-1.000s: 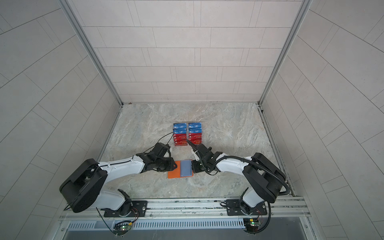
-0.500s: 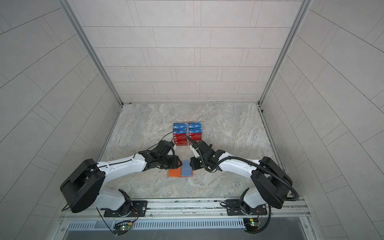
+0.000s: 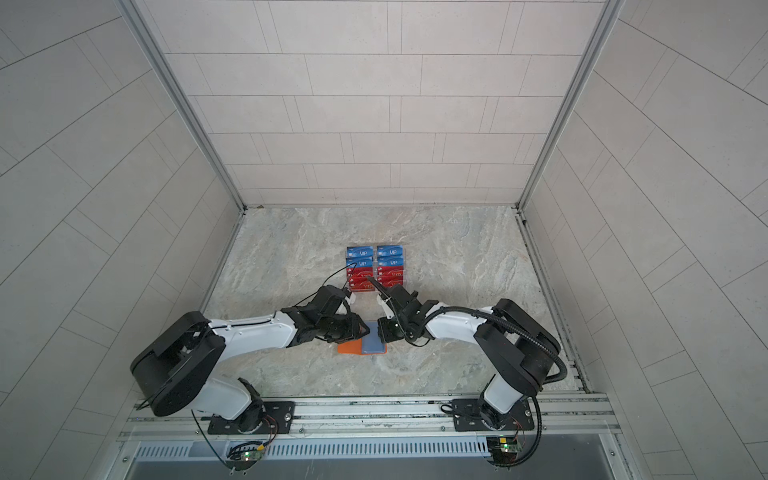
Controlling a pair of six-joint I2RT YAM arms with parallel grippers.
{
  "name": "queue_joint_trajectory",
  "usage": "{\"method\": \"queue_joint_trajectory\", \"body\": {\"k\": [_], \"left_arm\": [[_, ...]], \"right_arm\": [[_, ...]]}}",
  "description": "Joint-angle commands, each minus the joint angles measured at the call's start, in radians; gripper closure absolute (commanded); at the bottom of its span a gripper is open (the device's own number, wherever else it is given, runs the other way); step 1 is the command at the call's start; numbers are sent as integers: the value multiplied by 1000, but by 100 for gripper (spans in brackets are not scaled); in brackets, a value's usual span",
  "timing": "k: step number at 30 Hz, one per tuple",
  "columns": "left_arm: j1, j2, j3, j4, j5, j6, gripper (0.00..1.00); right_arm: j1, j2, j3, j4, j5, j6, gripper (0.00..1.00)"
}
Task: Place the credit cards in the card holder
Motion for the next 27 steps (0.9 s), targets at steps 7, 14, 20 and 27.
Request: {"method": "queue_joint_trajectory", "body": {"k": [7, 14, 20, 27], "left_arm": [[3, 36, -38, 90, 21, -24, 67], [4, 61, -72, 182, 52, -56, 68], [6, 79, -87, 230, 64, -77, 67], [15, 95, -136, 381, 97, -160, 68]], "right_arm": [[5, 26, -22, 12, 22, 18, 90], [4, 29, -28, 12, 28, 24, 90], [4, 29, -35, 17, 30, 28, 90], [4, 22, -34, 18, 27, 31, 90]]}}
